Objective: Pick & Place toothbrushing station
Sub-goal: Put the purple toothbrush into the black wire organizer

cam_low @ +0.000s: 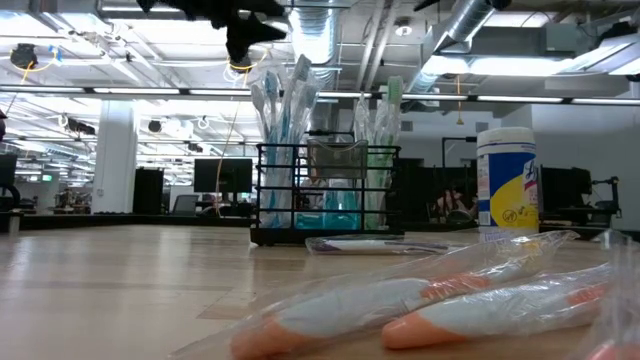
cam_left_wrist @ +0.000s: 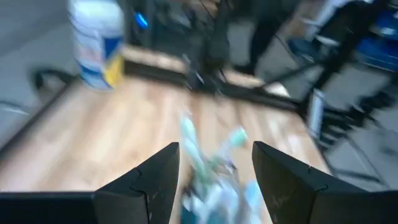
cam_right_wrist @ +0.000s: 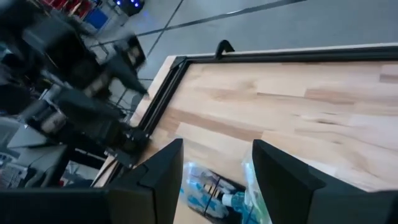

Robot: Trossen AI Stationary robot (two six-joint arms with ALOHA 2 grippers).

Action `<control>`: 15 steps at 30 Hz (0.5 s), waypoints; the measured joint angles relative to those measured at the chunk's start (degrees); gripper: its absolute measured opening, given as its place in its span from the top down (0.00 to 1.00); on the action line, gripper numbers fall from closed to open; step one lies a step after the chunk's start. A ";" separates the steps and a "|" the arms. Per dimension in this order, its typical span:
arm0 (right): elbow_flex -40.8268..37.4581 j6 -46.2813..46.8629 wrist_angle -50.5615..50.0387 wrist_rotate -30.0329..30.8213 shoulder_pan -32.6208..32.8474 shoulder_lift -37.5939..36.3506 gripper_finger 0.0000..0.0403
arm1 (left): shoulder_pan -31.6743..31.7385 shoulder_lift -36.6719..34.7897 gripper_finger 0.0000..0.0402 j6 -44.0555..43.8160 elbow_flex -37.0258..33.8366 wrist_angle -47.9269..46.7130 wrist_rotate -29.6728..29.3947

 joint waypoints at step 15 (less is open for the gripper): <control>0.00 -5.55 -12.45 -1.94 -2.38 -1.97 0.55 | -6.97 4.84 0.51 9.07 8.14 -13.45 2.79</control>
